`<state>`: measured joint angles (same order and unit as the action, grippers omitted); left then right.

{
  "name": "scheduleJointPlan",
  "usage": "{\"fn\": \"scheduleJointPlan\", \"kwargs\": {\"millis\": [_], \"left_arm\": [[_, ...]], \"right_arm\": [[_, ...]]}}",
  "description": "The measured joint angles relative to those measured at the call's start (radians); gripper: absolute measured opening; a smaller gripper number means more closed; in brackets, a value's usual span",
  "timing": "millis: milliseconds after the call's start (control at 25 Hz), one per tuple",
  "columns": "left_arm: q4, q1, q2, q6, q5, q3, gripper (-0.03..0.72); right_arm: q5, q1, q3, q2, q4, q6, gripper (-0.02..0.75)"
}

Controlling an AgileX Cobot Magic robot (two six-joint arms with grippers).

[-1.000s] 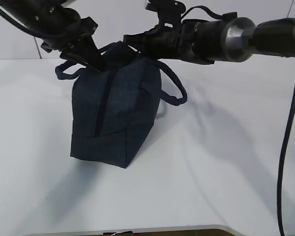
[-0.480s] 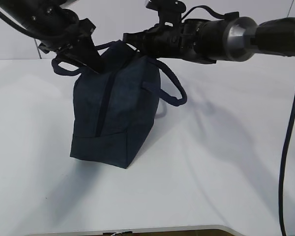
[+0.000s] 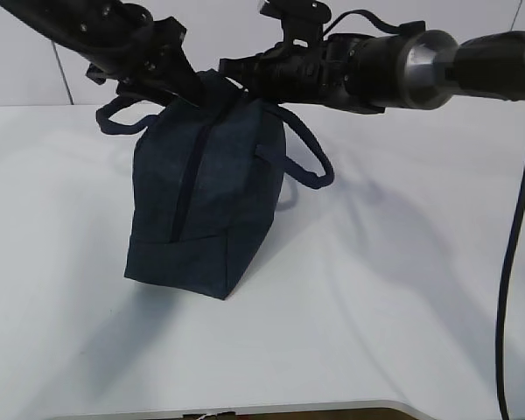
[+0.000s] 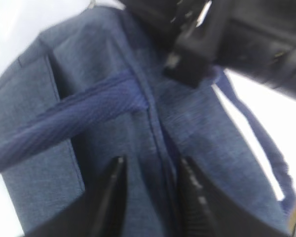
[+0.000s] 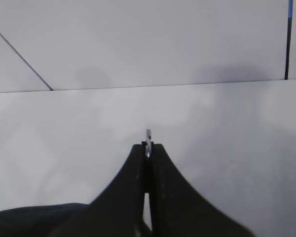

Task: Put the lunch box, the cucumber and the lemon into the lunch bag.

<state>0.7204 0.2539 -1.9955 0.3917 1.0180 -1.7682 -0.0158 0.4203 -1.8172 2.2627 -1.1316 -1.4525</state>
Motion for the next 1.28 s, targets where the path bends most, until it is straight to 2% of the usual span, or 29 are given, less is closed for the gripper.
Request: {"fn": "scheduleJointPlan", "kwargs": {"millis": [80, 200, 280, 1280], "left_arm": [[0.000, 0.000, -0.017, 0.000, -0.002, -0.004, 0.231], [0.000, 0.000, -0.029, 0.013, 0.004, -0.004, 0.064], [0.000, 0.000, -0.029, 0.026, 0.019, -0.004, 0.003], [-0.009, 0.000, -0.029, 0.091, 0.085, -0.004, -0.013]], "right_arm": [[0.000, 0.000, 0.000, 0.000, 0.000, -0.002, 0.005], [0.000, 0.000, 0.000, 0.000, 0.000, -0.002, 0.005], [0.000, 0.000, 0.000, 0.000, 0.000, -0.002, 0.005], [0.032, 0.006, 0.013, 0.055, -0.022, -0.015, 0.005]]}}
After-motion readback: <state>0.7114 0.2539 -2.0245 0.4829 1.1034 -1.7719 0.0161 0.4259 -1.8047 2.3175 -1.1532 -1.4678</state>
